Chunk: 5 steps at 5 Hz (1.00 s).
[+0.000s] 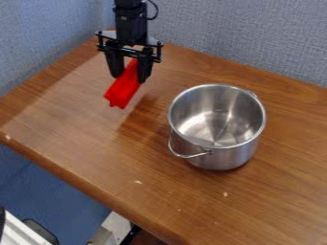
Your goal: Put the red object in the metal pot
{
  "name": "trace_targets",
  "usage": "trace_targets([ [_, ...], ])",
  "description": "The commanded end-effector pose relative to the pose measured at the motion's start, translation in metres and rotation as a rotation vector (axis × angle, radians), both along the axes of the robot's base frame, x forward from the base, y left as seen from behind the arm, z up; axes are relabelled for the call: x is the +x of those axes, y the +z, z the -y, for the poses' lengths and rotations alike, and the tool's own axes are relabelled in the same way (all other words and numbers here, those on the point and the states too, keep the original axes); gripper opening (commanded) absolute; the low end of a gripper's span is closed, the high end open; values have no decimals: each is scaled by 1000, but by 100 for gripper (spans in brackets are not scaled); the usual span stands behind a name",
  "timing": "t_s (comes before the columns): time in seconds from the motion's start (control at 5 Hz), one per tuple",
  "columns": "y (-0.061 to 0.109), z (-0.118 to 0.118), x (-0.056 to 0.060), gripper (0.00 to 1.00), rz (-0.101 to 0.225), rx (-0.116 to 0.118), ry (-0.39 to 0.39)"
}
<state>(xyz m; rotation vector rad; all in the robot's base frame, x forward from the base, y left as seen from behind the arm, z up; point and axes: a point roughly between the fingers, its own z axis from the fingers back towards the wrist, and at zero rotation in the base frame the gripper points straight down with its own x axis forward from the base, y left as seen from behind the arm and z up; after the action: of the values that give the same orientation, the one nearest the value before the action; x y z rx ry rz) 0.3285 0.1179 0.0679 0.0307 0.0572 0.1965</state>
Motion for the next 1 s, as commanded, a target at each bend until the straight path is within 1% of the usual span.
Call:
trace_targets([
  [0.0,41,3,7,0,111,44,-16],
  [0.2,45,3,7,0,112,47,-16],
  [0.4,54,14,5,0,127,47,-38],
  [0.6,76,47,3,0,157,14,-111],
  [0.8,96,79,7,0,202,-15,-254],
])
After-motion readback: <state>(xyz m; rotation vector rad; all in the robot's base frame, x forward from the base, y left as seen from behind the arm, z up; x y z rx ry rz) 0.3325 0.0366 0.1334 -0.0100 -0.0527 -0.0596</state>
